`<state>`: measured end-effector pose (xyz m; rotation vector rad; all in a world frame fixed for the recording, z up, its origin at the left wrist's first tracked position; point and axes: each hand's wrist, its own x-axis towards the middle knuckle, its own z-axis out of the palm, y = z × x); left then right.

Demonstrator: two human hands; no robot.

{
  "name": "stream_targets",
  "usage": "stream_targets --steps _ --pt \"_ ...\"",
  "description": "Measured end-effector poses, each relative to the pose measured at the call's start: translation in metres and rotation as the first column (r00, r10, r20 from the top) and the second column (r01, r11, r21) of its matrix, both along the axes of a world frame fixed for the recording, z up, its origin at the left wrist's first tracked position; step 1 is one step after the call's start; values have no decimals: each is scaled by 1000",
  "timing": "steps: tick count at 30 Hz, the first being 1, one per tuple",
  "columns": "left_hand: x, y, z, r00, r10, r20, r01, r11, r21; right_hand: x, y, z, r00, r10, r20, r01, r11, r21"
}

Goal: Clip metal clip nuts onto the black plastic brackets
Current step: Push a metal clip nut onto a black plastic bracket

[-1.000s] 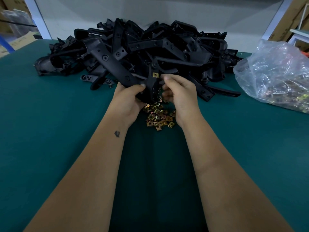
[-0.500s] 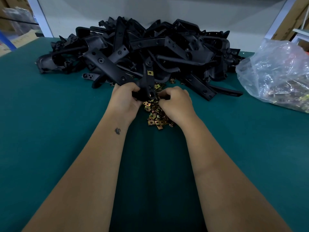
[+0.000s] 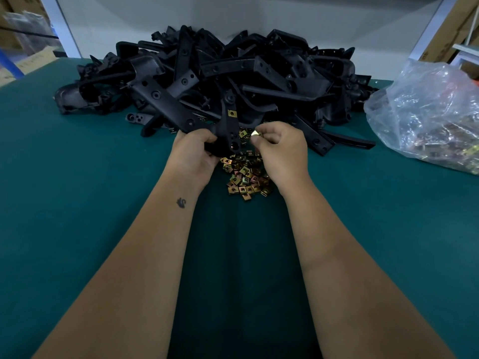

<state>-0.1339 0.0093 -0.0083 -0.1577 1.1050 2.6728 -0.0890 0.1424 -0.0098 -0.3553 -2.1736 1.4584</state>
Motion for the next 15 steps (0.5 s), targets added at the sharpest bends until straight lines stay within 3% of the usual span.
stream_targets --steps 4,11,15 --pt "0 0 0 1000 6 10 -6 1000 1 1 0 2 998 18 -68 -26 993 -112" --pt "-2 -2 0 999 11 33 -11 1000 5 0 -2 2 996 48 -74 -58 989 -135" --pt "1 1 1 991 129 -32 -133 977 -167 1 -3 3 992 104 -71 -117 969 -216"
